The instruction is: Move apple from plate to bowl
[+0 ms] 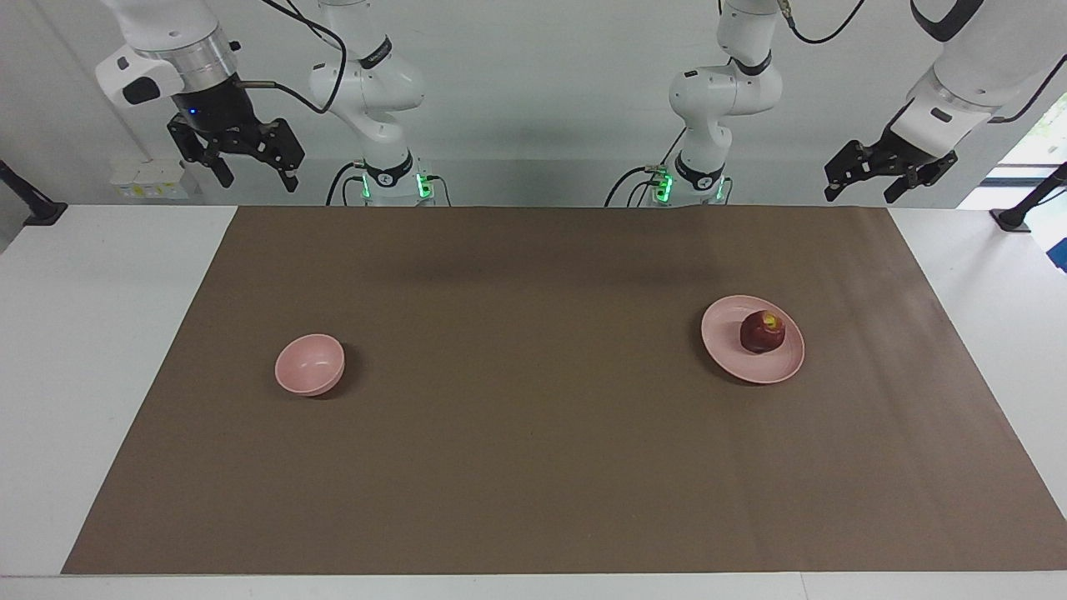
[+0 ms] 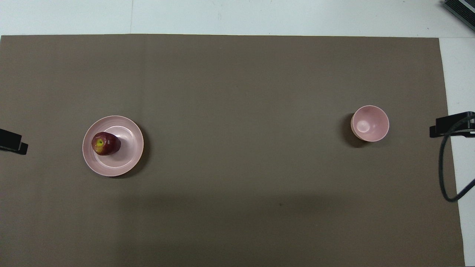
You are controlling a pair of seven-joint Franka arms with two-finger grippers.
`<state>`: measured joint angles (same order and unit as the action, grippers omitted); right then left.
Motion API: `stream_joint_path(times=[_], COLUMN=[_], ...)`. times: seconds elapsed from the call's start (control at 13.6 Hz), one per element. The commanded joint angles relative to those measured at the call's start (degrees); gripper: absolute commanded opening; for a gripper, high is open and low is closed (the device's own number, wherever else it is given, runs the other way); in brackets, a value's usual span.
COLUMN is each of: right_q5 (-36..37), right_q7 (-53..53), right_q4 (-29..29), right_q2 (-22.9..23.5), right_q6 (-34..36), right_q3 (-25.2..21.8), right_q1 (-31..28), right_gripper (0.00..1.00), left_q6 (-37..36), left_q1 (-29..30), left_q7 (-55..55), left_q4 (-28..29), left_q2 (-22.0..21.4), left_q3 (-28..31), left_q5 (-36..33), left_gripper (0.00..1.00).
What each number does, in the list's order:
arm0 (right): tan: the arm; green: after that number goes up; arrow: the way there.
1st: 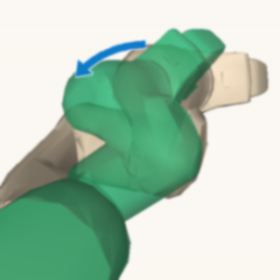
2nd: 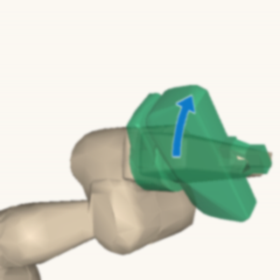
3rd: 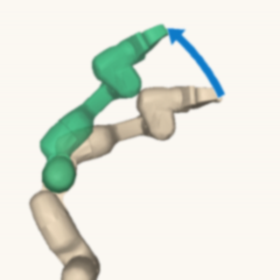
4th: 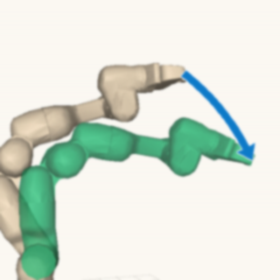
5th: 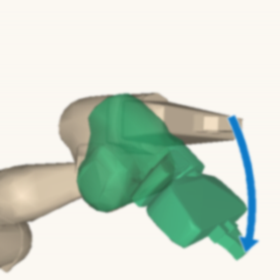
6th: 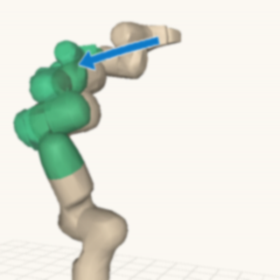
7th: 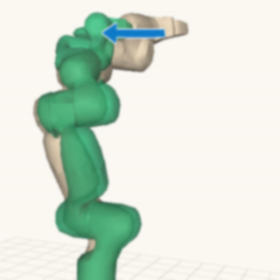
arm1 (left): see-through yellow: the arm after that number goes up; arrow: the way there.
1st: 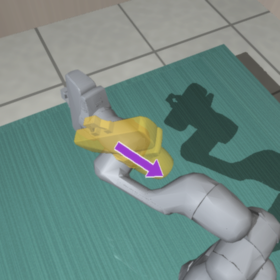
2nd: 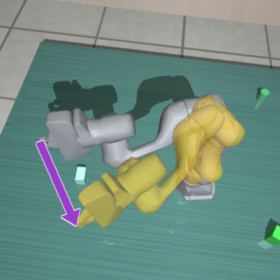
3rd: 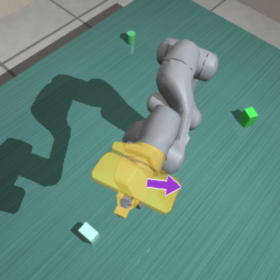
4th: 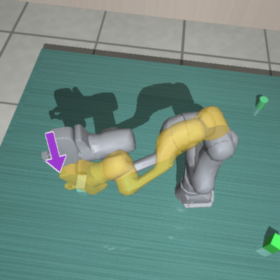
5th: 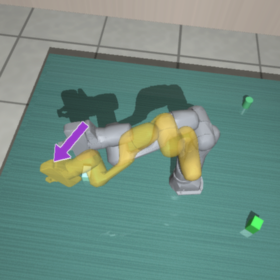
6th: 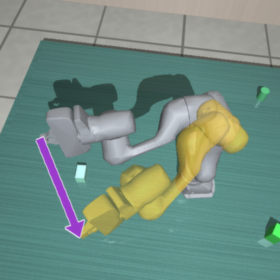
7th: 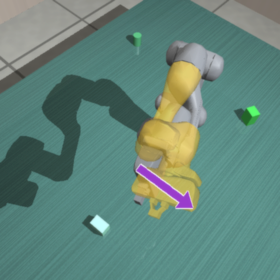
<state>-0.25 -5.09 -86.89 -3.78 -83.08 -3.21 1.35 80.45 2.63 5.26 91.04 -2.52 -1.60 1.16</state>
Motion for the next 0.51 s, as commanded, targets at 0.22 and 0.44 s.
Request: stream_joint_path(times=[0.22,0.44], right_q5=[-0.11,-0.11], right_q7=[1.23,1.23], right_q4=[-0.83,-0.83], right_q2=[-0.71,-0.79], right_q6=[0.20,0.20], right_q3=[0.14,0.14], right_q1=[-0.21,-0.30], right_gripper=[1.00,1.00], left_q6=[14.54,21.83], left_q1=[-1.05,-1.05], left_q7=[0.02,-0.77], left_q4=[13.45,18.37], left_q2=[-2.22,-1.17], left_q3=[-0.25,-0.16], left_q5=[-0.37,-0.37], left_gripper=[1.00,1.00])
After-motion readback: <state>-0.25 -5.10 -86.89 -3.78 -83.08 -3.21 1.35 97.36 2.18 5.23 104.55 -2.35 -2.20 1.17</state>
